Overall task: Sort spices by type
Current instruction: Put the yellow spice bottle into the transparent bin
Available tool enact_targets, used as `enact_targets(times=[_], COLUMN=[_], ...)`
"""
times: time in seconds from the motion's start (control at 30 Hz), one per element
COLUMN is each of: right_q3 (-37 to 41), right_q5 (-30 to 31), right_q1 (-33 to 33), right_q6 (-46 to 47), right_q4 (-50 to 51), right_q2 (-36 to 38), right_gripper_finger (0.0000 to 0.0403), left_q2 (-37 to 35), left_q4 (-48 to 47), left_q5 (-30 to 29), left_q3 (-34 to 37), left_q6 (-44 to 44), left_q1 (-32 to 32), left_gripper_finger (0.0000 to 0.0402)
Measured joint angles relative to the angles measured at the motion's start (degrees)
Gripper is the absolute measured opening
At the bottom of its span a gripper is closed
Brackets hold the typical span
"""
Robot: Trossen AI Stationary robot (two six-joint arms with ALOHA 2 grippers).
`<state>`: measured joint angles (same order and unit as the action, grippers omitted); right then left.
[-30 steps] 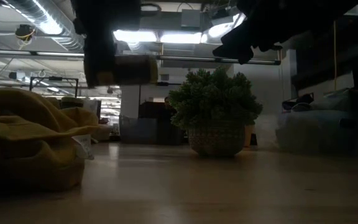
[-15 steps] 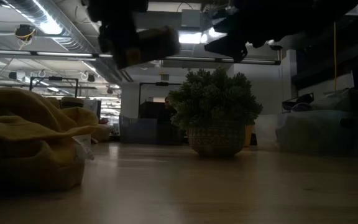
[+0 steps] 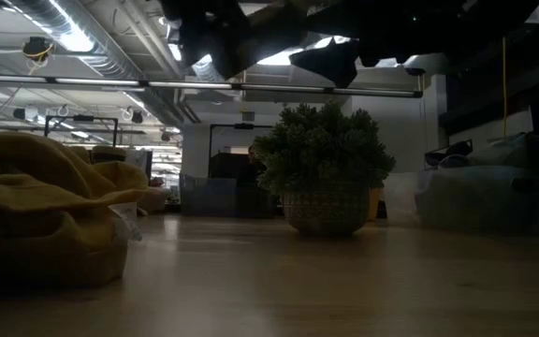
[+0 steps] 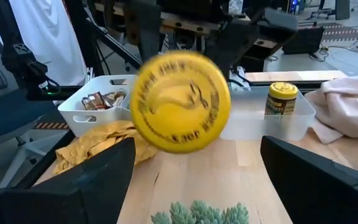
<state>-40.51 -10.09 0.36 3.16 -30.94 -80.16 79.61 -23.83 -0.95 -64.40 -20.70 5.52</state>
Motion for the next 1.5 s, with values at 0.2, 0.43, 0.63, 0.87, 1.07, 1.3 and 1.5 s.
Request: enact_targets(times=[0.2,0.43,0.63,0.87,1.07,1.3,1.5], right_q3=[0.0,0.0,0.0,0.0,0.0,0.0,0.0], right_q5=[0.0,0.0,0.0,0.0,-0.02,-0.02,0.0], right_q1=[0.0,0.0,0.0,0.0,0.02,0.0,0.0], right_q6=[-0.02,-0.09,-0.42,-0.5,-0.61,-0.72,-0.69], right_q4=[-0.19,-6.95,-11.31,-12.92,-14.49,-15.37,-15.5], right_q2=[0.0,0.0,0.0,0.0,0.0,0.0,0.0], right_gripper_finger=[0.0344,0.0344,0.0344,0.0324,0.0255,0.0224,0.0231], left_q2=[0.02,0.02,0.02,0.02,0.04,0.02,0.02], left_q4=[5.11,8.59,11.77,14.1,14.08,14.4,14.44], left_q5=[-1.54,-5.38,-5.97,-6.97,-7.13,-7.37,-7.35], left_q3=[0.0,0.0,0.0,0.02,0.07,0.07,0.07], left_q6=[3.96,7.78,10.76,12.63,13.34,13.26,13.26], left_q1=[0.07,0.04,0.04,0.05,0.05,0.07,0.07], left_gripper_finger=[0.0194,0.0194,0.0194,0.0194,0.0194,0.0194,0.0194])
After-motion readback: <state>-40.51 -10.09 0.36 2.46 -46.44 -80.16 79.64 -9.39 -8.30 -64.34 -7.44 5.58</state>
